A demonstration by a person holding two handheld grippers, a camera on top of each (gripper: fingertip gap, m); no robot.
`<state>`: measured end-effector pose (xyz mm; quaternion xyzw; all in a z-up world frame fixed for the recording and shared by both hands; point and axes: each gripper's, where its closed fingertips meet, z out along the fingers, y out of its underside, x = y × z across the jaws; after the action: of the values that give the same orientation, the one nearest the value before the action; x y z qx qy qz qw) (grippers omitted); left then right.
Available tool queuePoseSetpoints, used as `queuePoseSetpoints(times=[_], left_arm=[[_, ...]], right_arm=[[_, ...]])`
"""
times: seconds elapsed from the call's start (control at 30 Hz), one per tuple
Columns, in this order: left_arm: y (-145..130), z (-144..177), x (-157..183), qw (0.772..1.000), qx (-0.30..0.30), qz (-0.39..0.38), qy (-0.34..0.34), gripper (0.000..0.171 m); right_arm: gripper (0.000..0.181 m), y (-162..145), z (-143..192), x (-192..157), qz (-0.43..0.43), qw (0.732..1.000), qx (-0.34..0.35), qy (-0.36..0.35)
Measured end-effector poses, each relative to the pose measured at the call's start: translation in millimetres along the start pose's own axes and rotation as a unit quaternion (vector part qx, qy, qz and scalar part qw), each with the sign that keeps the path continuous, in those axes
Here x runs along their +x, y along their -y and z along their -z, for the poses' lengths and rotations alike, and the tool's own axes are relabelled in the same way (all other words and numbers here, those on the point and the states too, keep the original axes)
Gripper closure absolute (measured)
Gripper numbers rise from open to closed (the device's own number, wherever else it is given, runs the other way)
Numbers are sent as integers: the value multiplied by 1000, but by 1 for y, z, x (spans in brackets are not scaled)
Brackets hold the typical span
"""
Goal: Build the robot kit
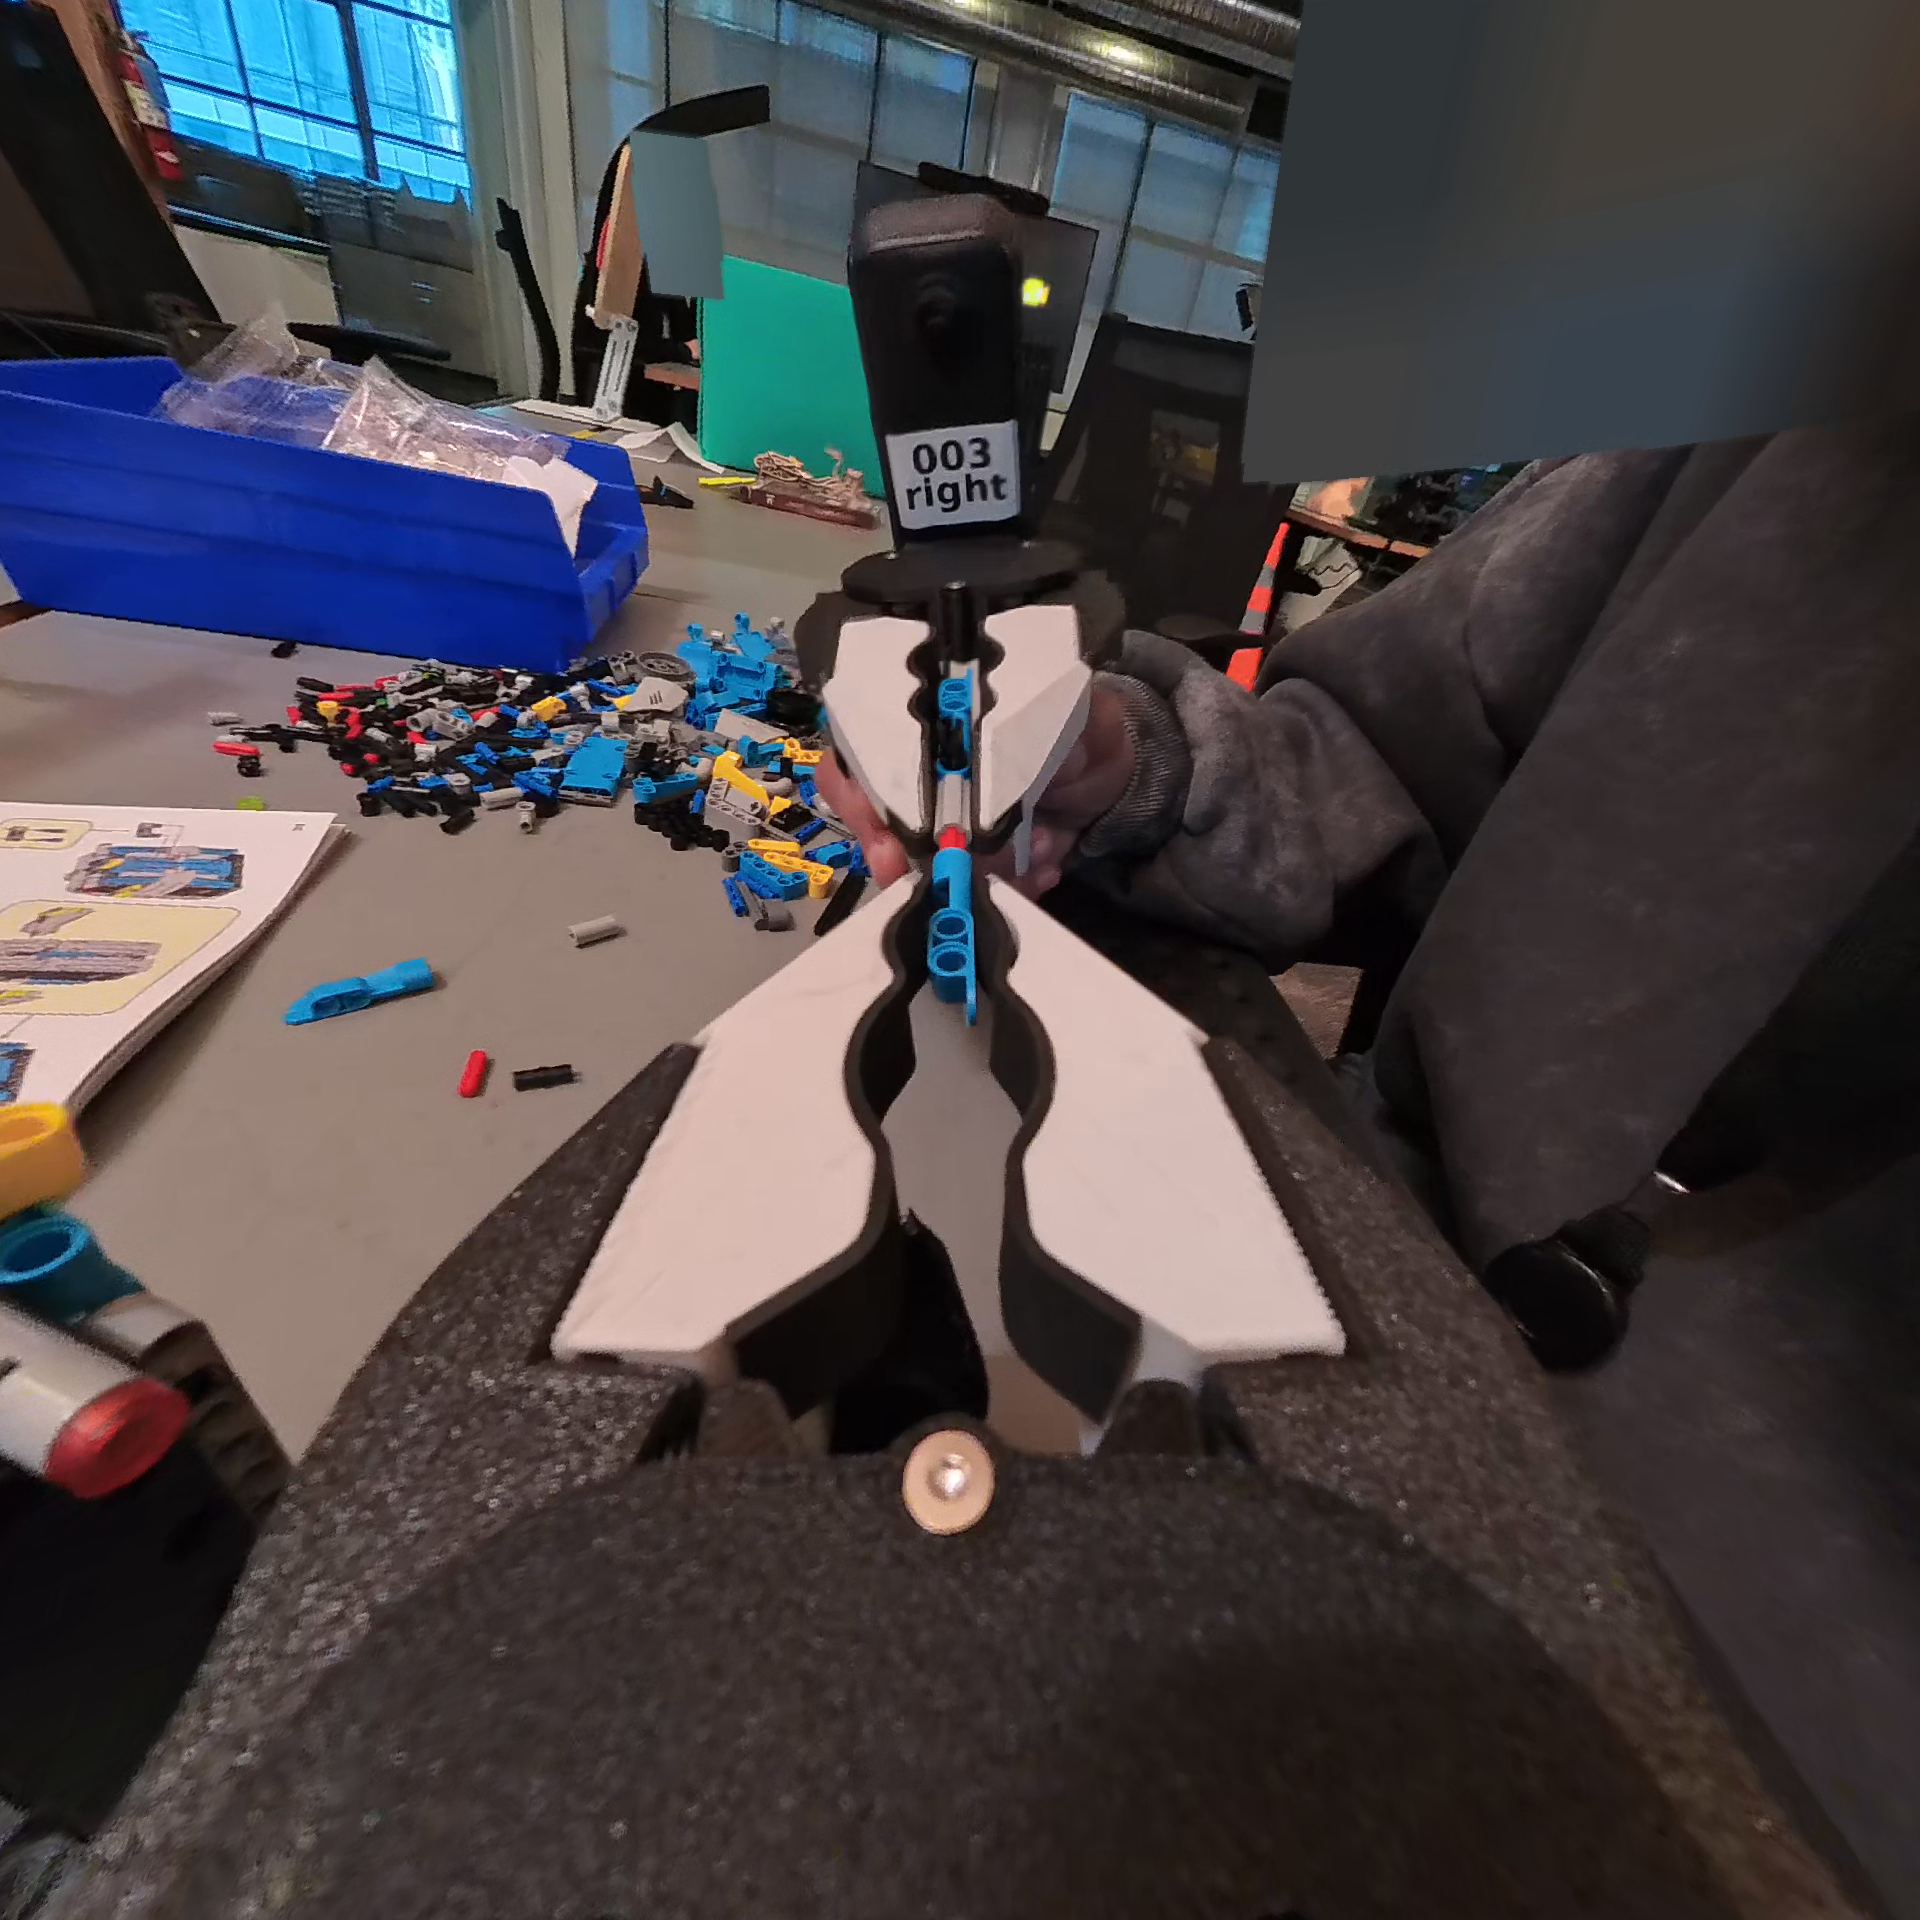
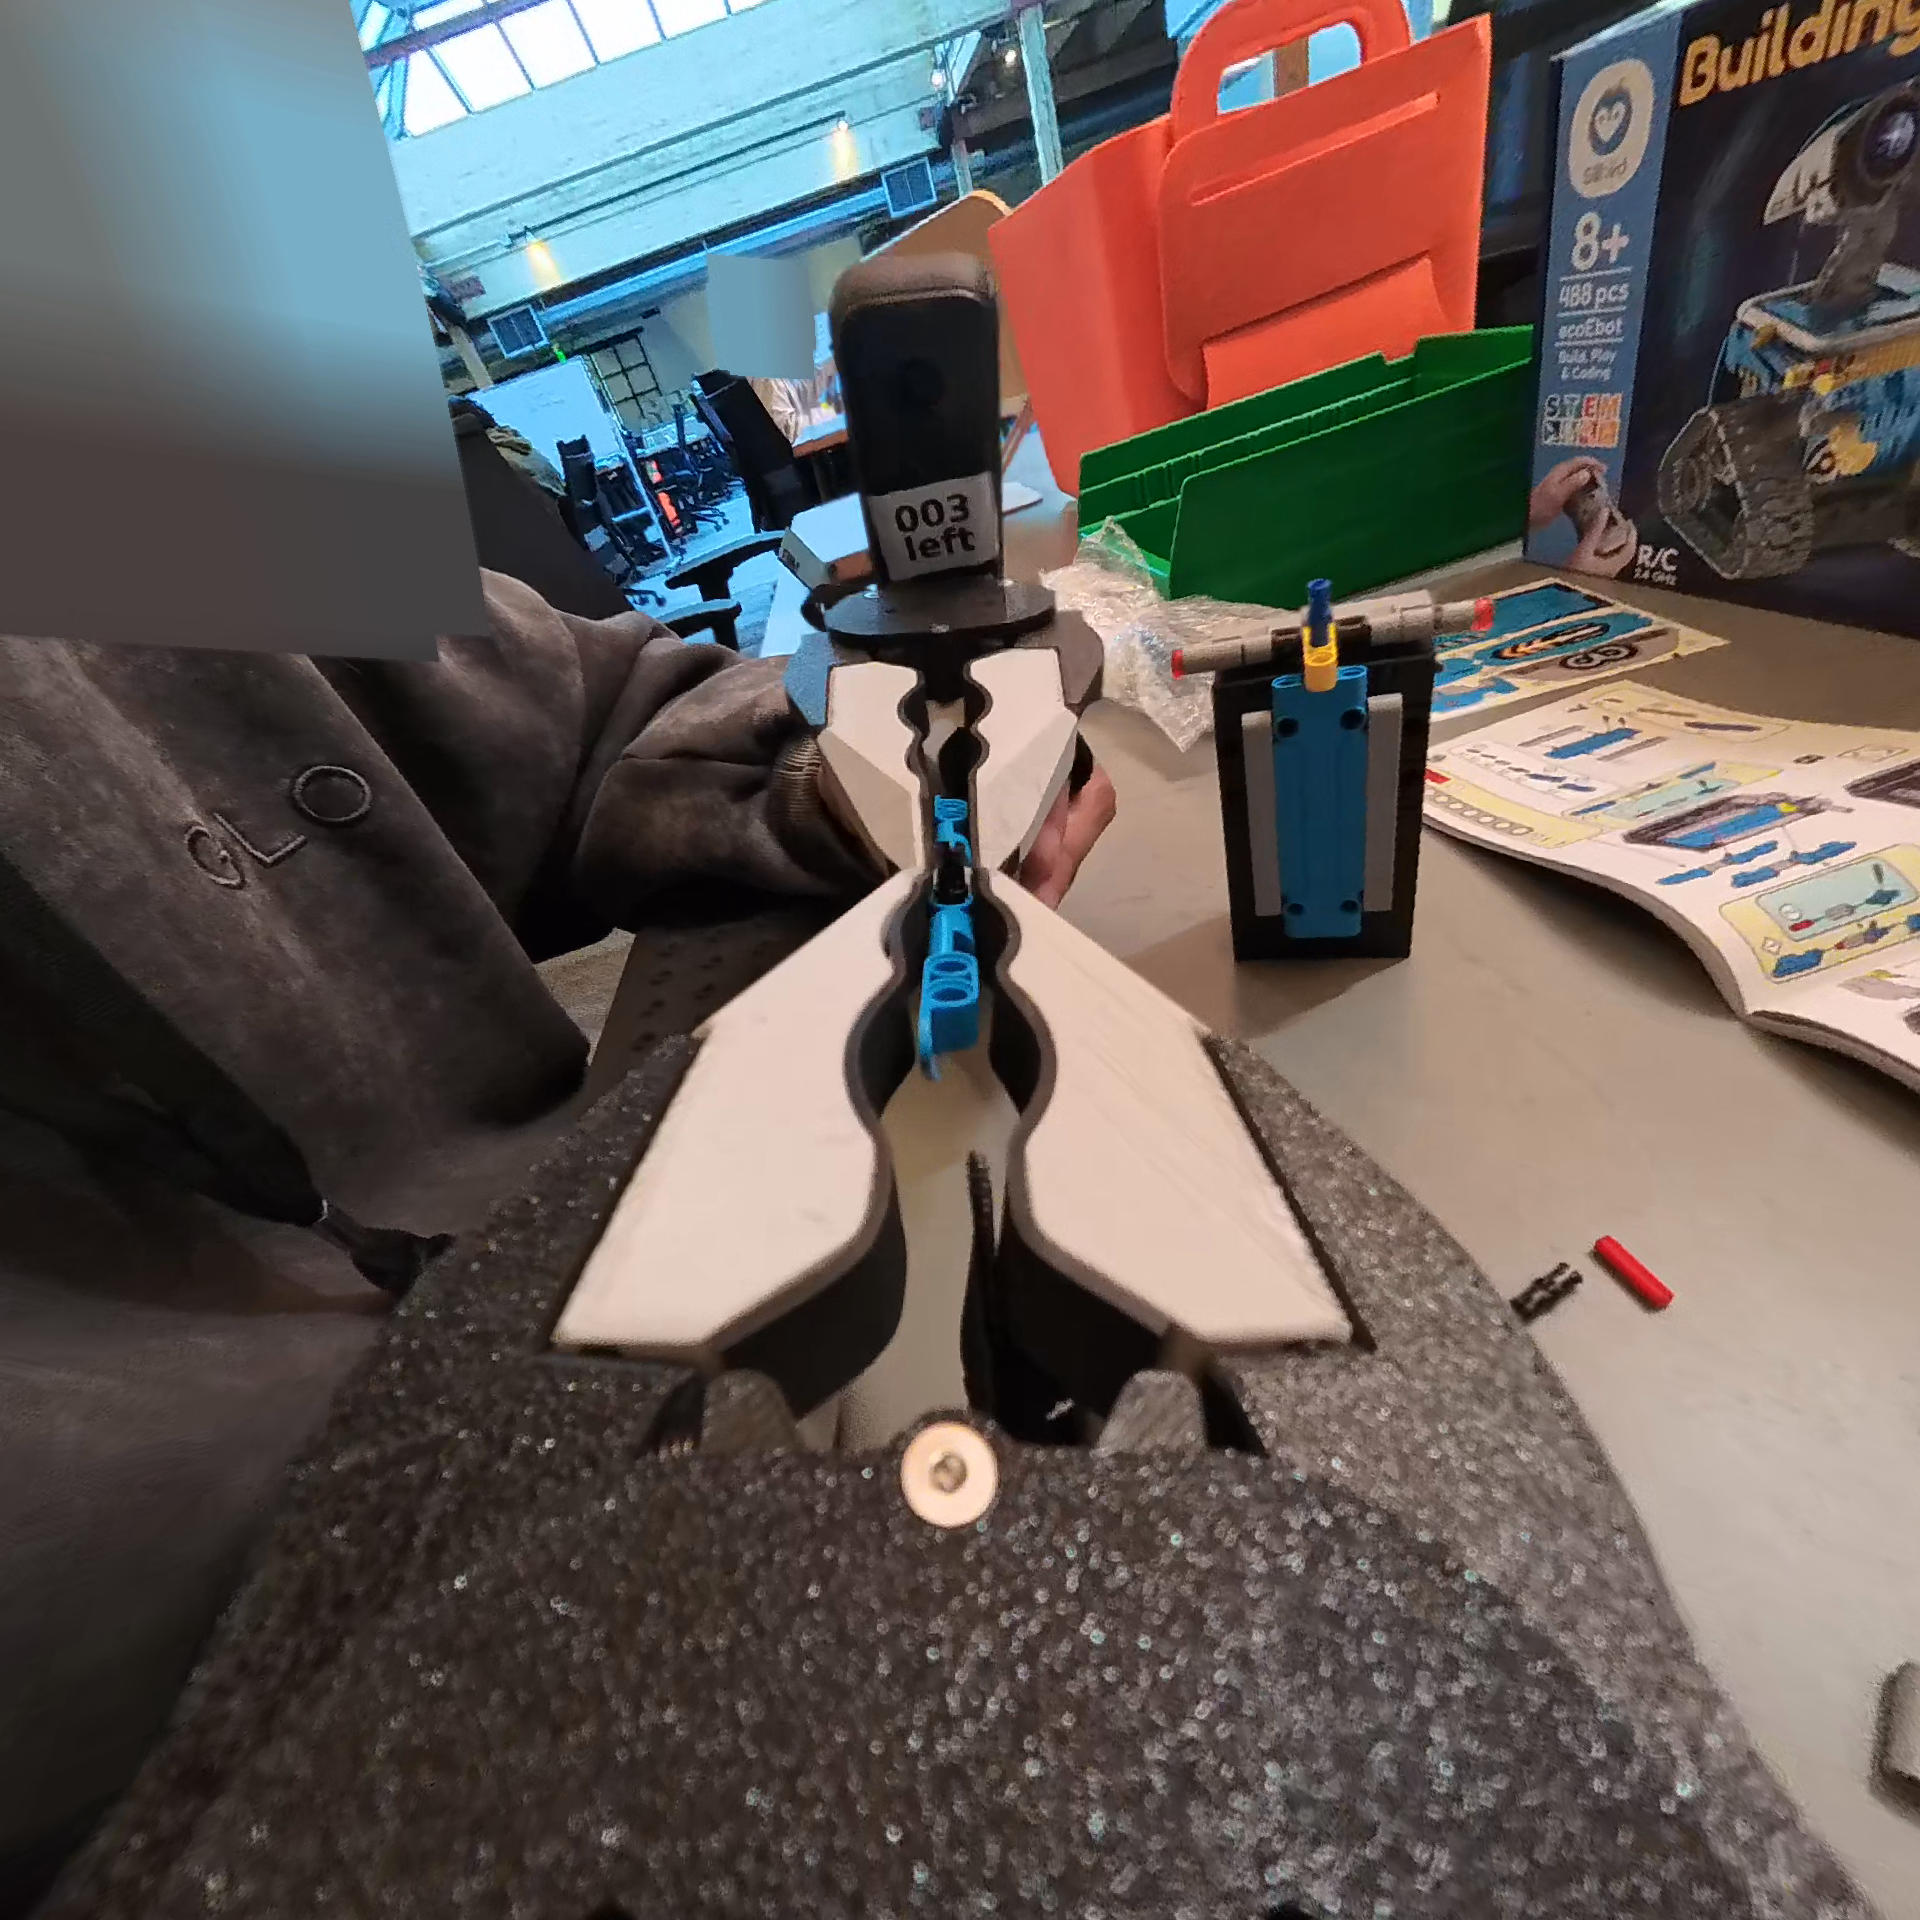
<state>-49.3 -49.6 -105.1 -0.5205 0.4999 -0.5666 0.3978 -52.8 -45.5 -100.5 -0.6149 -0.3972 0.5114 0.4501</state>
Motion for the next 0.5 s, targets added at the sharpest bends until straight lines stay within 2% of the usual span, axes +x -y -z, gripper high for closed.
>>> queuePoseSetpoints(times=[0.23, 0.5], left_arm=[[1, -1, -3, 1000, 2, -19, 22, 165], [-2, -2, -1, 1000, -4, 12, 8, 166]], right_arm=[[175, 1, 0, 2, -19, 1000, 9, -1], [175, -3, -3, 1, -13, 1000, -4, -2]])
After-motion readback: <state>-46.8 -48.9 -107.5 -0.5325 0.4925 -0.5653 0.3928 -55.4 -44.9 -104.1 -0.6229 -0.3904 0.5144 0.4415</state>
